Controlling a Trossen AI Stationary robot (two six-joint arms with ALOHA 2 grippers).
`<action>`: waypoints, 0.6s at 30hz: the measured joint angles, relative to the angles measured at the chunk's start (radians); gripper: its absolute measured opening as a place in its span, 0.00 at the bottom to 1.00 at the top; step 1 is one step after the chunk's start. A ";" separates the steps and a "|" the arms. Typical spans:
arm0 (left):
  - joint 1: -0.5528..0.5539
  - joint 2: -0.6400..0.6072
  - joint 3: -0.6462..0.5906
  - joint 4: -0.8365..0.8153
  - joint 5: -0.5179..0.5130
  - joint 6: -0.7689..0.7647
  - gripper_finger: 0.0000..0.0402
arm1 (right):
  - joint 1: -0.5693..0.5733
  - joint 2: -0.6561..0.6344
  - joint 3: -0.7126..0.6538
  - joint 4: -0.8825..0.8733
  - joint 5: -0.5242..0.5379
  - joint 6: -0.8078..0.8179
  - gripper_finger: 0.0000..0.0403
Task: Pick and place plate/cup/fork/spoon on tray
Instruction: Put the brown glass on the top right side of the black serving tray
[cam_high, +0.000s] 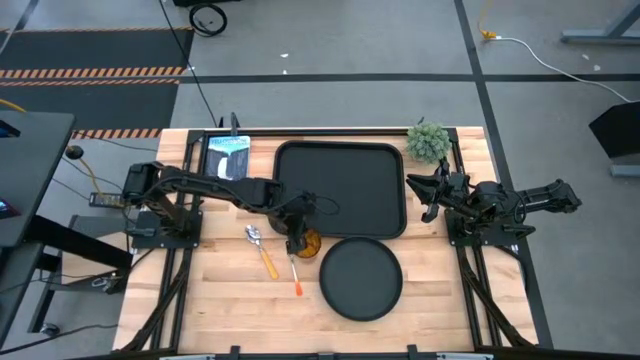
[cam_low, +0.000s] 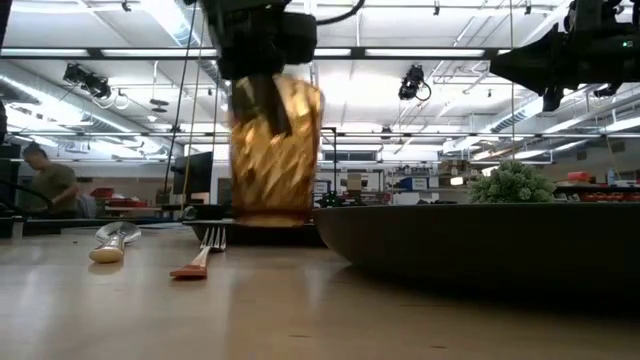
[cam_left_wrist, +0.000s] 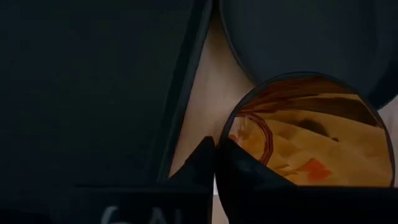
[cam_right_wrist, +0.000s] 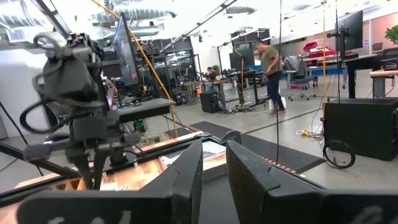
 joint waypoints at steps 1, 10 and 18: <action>0.008 0.000 0.019 -0.005 -0.008 0.003 0.04 | 0.000 0.000 0.000 0.000 0.000 0.000 0.19; 0.204 0.099 0.175 0.042 -0.059 0.111 0.04 | 0.000 0.000 0.000 0.001 0.000 0.000 0.19; 0.367 0.364 0.470 0.035 -0.013 0.220 0.04 | 0.000 0.000 0.000 0.001 0.000 0.000 0.19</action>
